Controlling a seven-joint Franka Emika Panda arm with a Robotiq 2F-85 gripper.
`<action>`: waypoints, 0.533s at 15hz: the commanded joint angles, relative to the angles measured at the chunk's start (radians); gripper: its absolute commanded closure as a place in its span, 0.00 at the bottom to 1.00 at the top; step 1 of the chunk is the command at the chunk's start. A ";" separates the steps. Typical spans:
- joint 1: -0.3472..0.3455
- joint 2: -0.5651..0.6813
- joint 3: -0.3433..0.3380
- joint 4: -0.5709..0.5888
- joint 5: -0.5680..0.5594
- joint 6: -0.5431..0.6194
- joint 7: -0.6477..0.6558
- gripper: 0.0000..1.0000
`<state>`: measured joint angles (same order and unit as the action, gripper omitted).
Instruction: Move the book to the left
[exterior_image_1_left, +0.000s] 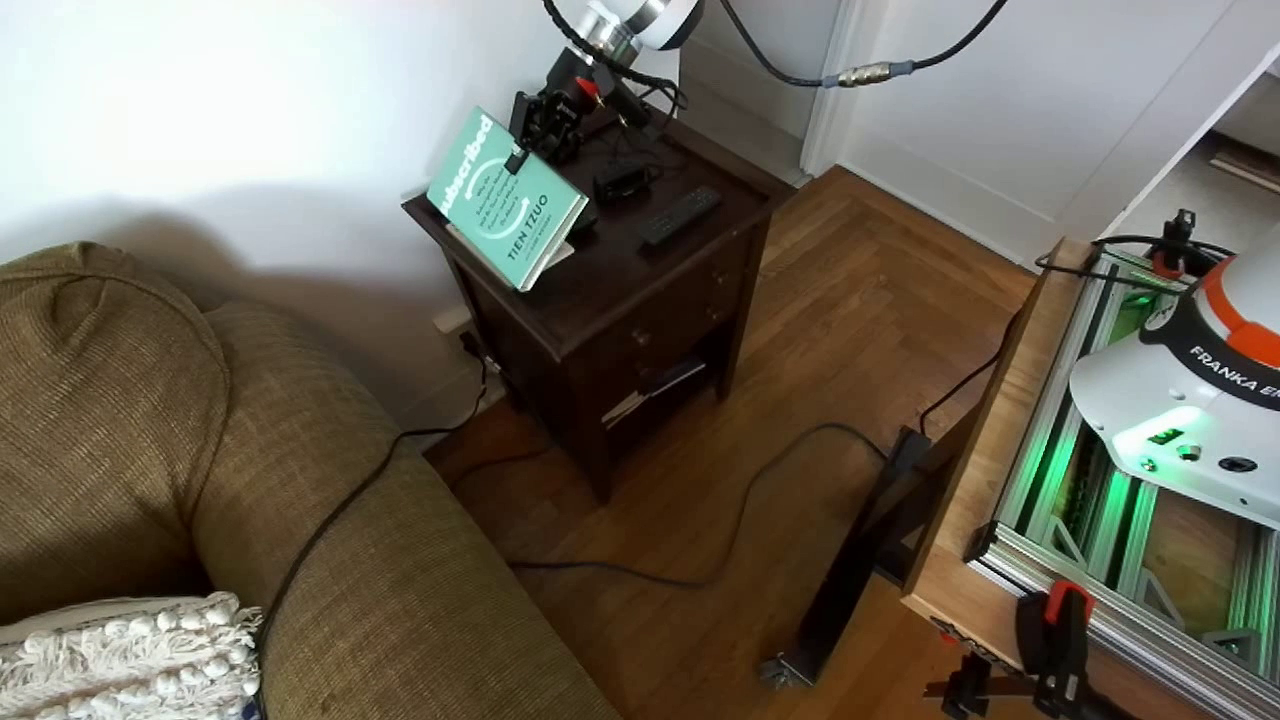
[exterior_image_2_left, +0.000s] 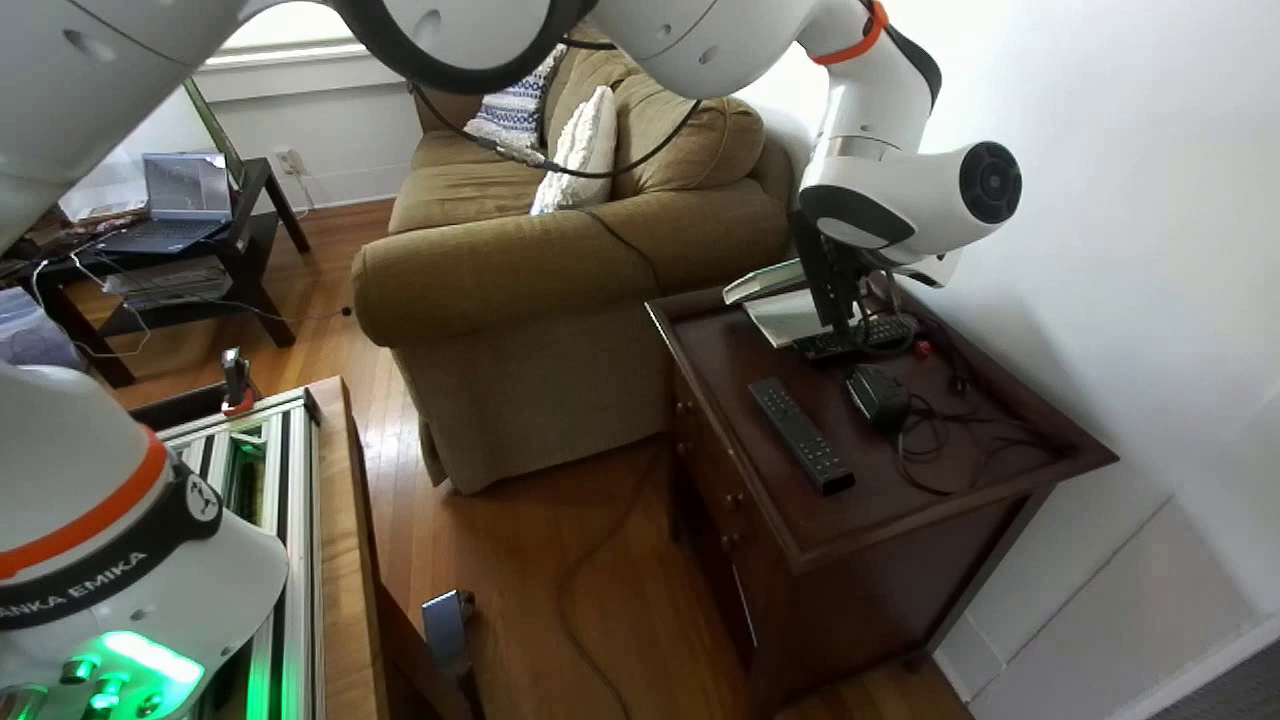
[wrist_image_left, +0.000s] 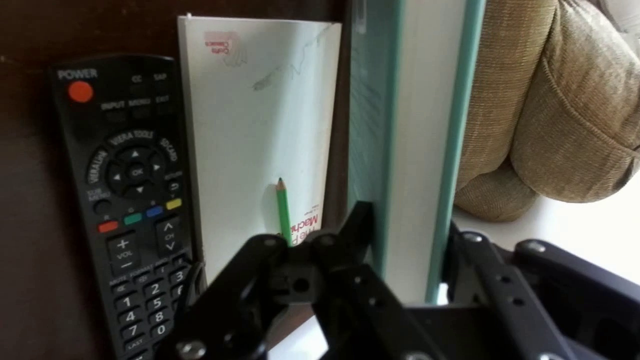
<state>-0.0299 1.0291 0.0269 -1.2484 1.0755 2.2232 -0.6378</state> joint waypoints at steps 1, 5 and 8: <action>-0.026 0.082 0.048 0.116 -0.066 -0.017 0.071 0.92; -0.033 0.136 0.077 0.186 -0.122 -0.023 0.120 0.92; -0.040 0.169 0.096 0.238 -0.162 -0.019 0.151 0.92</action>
<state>-0.0524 1.1352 0.0839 -1.1108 0.9663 2.2222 -0.5428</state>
